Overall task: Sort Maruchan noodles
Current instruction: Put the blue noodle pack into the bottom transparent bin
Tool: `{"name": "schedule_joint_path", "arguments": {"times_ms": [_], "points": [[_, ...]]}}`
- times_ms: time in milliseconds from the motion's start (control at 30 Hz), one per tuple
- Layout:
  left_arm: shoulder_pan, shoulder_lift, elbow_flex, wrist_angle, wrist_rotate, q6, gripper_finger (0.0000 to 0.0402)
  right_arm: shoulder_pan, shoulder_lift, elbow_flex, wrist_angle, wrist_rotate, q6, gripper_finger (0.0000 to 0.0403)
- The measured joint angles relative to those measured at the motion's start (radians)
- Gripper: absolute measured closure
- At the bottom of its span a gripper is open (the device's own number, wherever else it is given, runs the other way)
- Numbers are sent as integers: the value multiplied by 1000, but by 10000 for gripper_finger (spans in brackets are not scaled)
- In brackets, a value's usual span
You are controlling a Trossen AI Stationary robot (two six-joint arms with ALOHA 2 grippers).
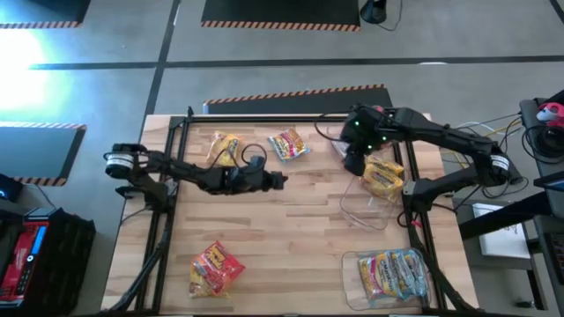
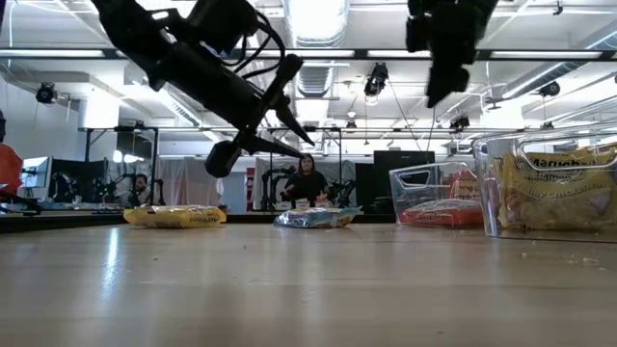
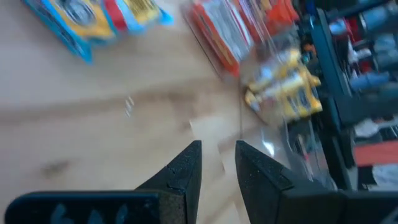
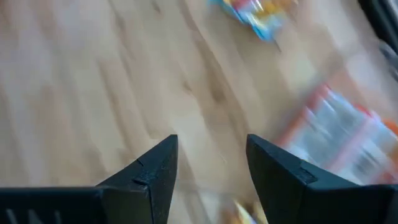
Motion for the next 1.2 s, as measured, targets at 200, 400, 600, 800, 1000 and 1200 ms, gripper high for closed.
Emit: {"name": "schedule_joint_path", "arguments": {"times_ms": [200,400,600,800,1000,1200], "points": [[79,0,0,-40,13,20,321,0,10,-22,199,-94,-8,227],[170,0,0,-112,77,26,321,0,57,-22,291,-93,-76,227],[278,0,0,-113,169,150,321,-3,153,-21,351,-93,-70,227],[398,43,0,-95,283,263,321,-9,279,-18,377,-53,-60,227],[455,133,55,10,410,353,321,-23,377,53,282,101,-103,227],[457,276,223,-56,464,413,321,-31,438,140,171,228,-233,227]]}}
